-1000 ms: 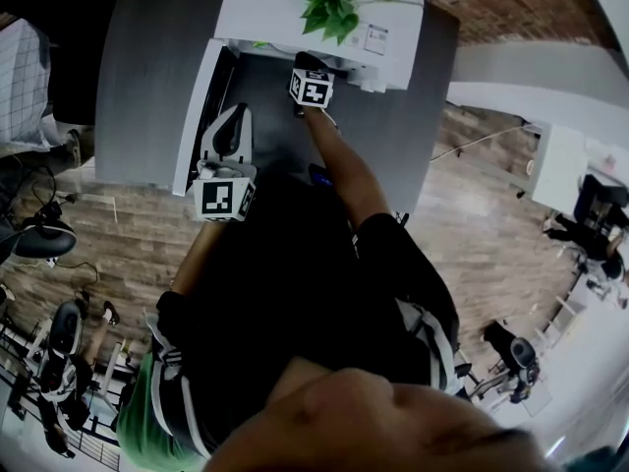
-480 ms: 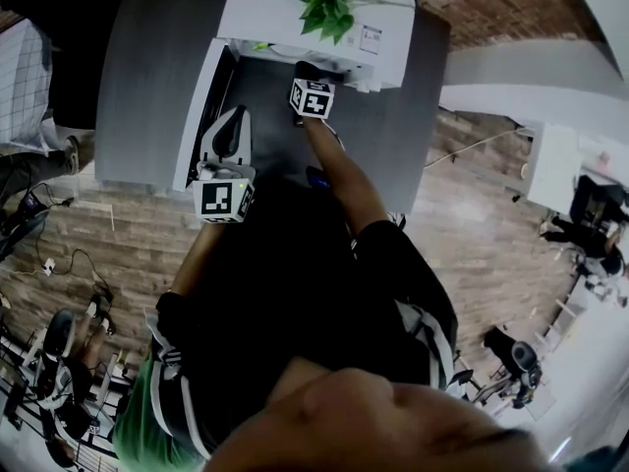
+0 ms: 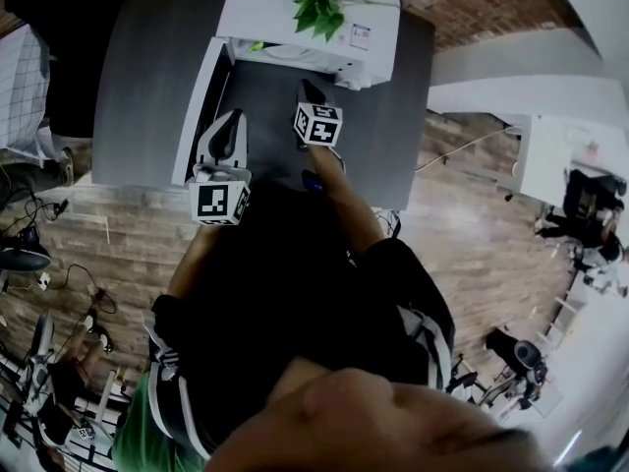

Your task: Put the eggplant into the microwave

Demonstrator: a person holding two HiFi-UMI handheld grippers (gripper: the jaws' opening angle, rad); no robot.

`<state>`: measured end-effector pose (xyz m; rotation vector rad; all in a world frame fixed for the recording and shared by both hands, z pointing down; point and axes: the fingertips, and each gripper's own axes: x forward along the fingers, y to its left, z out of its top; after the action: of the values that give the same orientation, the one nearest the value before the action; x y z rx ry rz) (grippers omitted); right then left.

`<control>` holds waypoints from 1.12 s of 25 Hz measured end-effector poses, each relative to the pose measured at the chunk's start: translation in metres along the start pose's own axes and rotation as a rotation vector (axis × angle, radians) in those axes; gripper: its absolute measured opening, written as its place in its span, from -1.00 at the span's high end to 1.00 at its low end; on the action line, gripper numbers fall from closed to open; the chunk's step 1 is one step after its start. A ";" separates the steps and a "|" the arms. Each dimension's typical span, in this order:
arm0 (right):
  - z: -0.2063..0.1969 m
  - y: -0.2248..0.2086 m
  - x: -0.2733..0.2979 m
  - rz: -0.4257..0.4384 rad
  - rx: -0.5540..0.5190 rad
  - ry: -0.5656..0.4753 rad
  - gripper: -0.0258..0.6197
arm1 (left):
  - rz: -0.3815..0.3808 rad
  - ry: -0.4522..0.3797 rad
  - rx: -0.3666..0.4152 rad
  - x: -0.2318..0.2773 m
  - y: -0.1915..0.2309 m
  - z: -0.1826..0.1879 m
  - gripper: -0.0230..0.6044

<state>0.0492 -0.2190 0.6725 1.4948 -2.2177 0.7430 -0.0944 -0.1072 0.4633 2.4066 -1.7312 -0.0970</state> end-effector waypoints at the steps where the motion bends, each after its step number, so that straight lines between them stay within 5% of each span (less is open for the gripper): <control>1: 0.001 0.003 -0.009 0.004 0.004 -0.009 0.81 | -0.005 -0.002 0.001 -0.002 -0.001 0.000 0.79; 20: 0.039 0.083 -0.164 0.092 -0.072 -0.201 0.81 | -0.056 -0.010 0.010 -0.026 -0.010 0.000 0.79; 28: 0.037 0.090 -0.187 0.105 -0.069 -0.250 0.82 | -0.063 -0.005 0.009 -0.028 -0.011 -0.003 0.79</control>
<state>0.0358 -0.0765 0.5175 1.5184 -2.4953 0.5279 -0.0930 -0.0774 0.4627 2.4700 -1.6611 -0.1033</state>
